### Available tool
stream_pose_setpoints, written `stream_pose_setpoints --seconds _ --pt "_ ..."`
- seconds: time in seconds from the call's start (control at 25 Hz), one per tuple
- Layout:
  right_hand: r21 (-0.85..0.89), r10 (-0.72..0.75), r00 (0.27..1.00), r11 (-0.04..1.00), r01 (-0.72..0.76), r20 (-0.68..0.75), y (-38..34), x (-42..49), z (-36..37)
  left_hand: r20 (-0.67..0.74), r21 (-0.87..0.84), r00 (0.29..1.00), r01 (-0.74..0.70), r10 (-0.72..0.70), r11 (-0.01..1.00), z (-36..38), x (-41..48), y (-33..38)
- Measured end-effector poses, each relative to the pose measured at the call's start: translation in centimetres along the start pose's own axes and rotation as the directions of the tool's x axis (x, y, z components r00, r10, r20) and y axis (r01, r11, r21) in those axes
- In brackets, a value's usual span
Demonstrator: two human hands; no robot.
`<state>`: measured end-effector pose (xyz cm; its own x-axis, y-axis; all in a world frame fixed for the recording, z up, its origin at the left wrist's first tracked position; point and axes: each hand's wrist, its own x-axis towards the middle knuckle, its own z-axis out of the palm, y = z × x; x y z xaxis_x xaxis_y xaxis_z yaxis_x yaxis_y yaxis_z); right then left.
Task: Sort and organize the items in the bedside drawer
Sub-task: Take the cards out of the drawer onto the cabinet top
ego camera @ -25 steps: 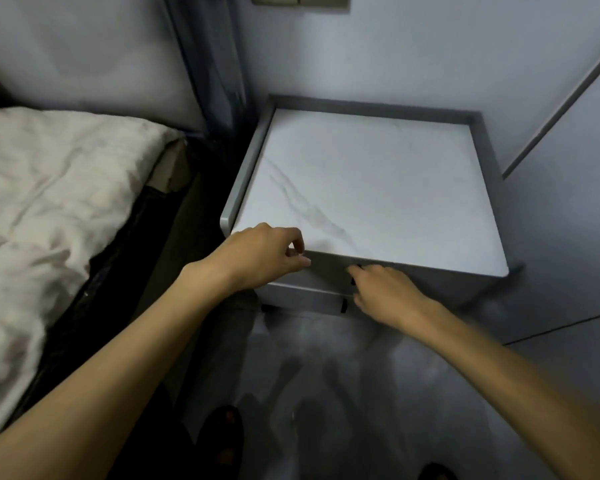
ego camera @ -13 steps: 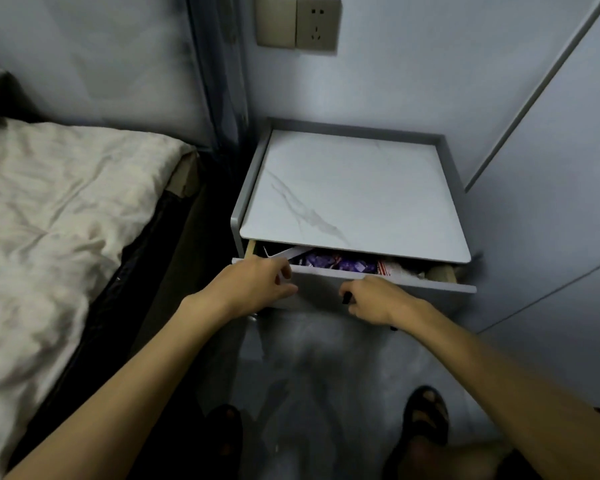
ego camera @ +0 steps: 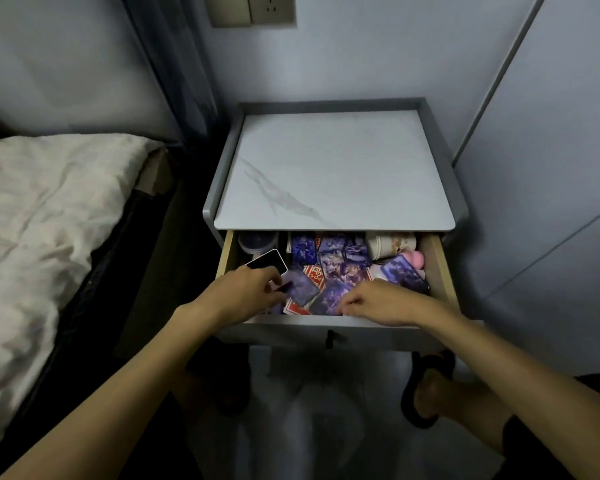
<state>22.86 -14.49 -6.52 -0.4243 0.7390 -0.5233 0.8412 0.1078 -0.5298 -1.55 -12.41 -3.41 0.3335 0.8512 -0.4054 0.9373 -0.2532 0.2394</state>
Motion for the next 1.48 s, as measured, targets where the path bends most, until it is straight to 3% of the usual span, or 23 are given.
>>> stream_pose_setpoints --seconds 0.12,0.24,0.32,0.48,0.56,0.68,0.76,0.8,0.88,1.08,1.32,1.48 --pt "0.026 0.022 0.989 0.999 -0.026 0.149 0.0 0.7 -0.3 -0.075 -0.008 0.997 0.006 -0.006 1.000 0.6 1.0 -0.4" --pt "0.041 0.057 0.952 0.997 -0.073 0.302 -1.1 1.6 0.0 -0.064 -0.042 0.997 -0.042 0.039 0.998 1.0 1.3 -0.3" --pt "0.077 0.061 0.934 0.993 -0.094 0.352 -1.3 1.9 0.5 -0.008 -0.065 0.996 -0.087 0.087 0.994 1.5 1.2 0.1" --pt "0.139 0.052 0.921 0.984 -0.114 0.387 -0.6 1.0 1.0 0.029 0.060 0.986 -0.166 0.165 0.984 2.4 1.4 0.9" --pt "0.182 0.050 0.939 0.976 -0.117 0.340 0.0 0.6 1.1 -0.019 0.178 0.979 -0.199 0.205 0.964 2.7 2.0 1.2" --pt "0.205 0.088 0.995 0.974 -0.094 0.040 1.2 1.1 0.8 -0.113 0.369 0.950 -0.233 0.292 0.900 2.9 3.6 1.4" --pt "-0.024 0.106 0.979 0.993 -0.112 -0.172 1.8 2.1 0.9 -0.091 0.419 0.960 -0.205 0.266 0.885 3.2 4.1 0.9" --pt "-0.153 0.115 0.972 0.977 -0.148 -0.203 2.0 2.6 1.2 -0.064 0.424 0.971 -0.180 0.228 0.887 3.4 4.1 0.6" --pt "-0.299 0.154 0.969 0.931 -0.207 -0.192 2.3 3.9 2.3 -0.039 0.421 0.984 -0.142 0.175 0.896 3.8 4.2 0.1" --pt "-0.310 0.178 0.957 0.918 -0.246 -0.230 3.2 5.2 3.3 -0.124 0.372 0.978 -0.113 0.170 0.921 4.1 4.4 -0.4" --pt "-0.045 0.181 0.959 0.980 -0.195 -0.220 3.3 5.3 2.4 -0.003 0.378 0.995 -0.094 0.102 0.921 4.7 3.8 -0.9" --pt "0.086 0.160 0.957 0.986 -0.143 -0.242 2.7 6.5 1.1 -0.017 0.086 0.998 -0.055 0.057 0.995 2.9 3.4 -0.7"
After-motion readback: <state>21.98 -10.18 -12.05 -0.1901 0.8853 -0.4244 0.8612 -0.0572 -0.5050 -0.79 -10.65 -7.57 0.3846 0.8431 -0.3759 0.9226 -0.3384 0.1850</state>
